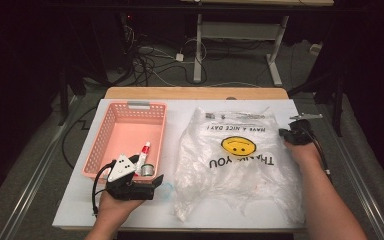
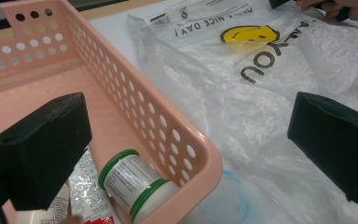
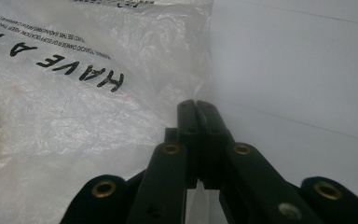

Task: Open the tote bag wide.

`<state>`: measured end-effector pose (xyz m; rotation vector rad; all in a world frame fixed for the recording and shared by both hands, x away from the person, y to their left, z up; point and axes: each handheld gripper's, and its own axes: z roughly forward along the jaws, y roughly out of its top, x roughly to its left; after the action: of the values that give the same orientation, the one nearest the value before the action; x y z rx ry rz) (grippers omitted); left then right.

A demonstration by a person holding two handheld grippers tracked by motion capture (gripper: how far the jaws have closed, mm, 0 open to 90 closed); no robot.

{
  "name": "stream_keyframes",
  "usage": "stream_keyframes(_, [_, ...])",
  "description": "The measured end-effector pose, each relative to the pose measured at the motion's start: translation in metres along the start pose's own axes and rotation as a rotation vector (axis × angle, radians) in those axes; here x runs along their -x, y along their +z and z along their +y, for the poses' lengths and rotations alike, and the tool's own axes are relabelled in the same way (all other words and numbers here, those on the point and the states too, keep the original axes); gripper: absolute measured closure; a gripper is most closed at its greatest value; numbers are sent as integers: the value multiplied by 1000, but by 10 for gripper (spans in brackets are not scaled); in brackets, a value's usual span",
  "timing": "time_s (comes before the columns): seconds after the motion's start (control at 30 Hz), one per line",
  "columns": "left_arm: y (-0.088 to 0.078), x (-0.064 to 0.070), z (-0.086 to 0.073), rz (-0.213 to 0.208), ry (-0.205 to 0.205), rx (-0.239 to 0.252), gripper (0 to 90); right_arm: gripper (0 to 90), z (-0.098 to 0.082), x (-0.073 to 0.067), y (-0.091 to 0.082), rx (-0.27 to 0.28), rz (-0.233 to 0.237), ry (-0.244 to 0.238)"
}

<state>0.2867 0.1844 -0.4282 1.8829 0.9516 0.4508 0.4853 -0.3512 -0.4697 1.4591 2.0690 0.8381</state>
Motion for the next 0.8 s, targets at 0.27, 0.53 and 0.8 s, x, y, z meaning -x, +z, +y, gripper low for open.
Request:
stream_keyframes(0.27, [2,-5,-3,12,-12,26,0,900,-19,32,-26,40,-65,81])
stream_keyframes(0.53, [-1,0,2,-17,-13,11,0,889,-52,59,-55,61,-146,143])
stream_keyframes(0.8, [3,4,1,-39,0,8,0,577,-53,54,-91,156,-117,111])
